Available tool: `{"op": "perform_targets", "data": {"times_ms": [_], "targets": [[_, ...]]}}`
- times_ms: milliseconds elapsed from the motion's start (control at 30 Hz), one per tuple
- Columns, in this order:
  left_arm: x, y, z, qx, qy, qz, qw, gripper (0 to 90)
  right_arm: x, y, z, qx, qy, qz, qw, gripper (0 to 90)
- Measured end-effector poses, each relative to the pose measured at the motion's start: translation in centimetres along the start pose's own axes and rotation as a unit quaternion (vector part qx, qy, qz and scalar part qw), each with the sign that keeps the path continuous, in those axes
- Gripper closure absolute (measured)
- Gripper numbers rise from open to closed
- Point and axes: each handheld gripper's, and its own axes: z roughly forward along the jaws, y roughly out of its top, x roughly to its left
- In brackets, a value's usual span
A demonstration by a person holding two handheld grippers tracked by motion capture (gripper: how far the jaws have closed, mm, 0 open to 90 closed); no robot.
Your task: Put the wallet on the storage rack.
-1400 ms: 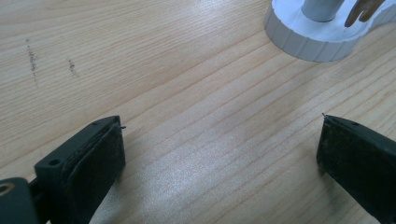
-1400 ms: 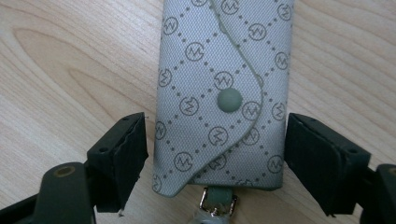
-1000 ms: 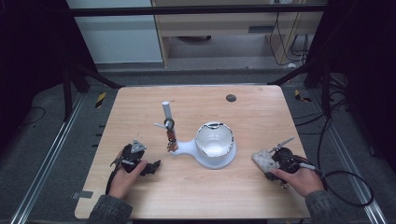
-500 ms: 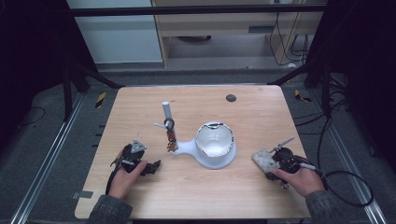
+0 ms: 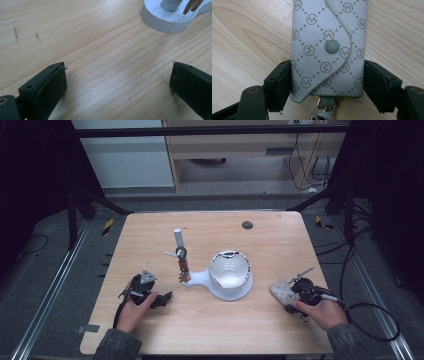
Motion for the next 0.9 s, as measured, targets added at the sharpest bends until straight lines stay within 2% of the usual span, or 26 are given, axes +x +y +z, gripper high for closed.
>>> {"op": "perform_targets", "data": {"times_ms": [333, 900], "targets": [[0.0, 0.0, 0.0, 0.0, 0.0, 0.0, 1.0, 0.4, 0.06, 0.08, -0.07, 0.003, 0.0, -0.004, 1.0, 28.0], [-0.01, 0.0, 0.0, 0.0, 0.0, 0.0, 1.0, 0.4, 0.39, 0.2, -0.37, 0.002, -0.009, -0.028, 0.9996, 29.5]]}}
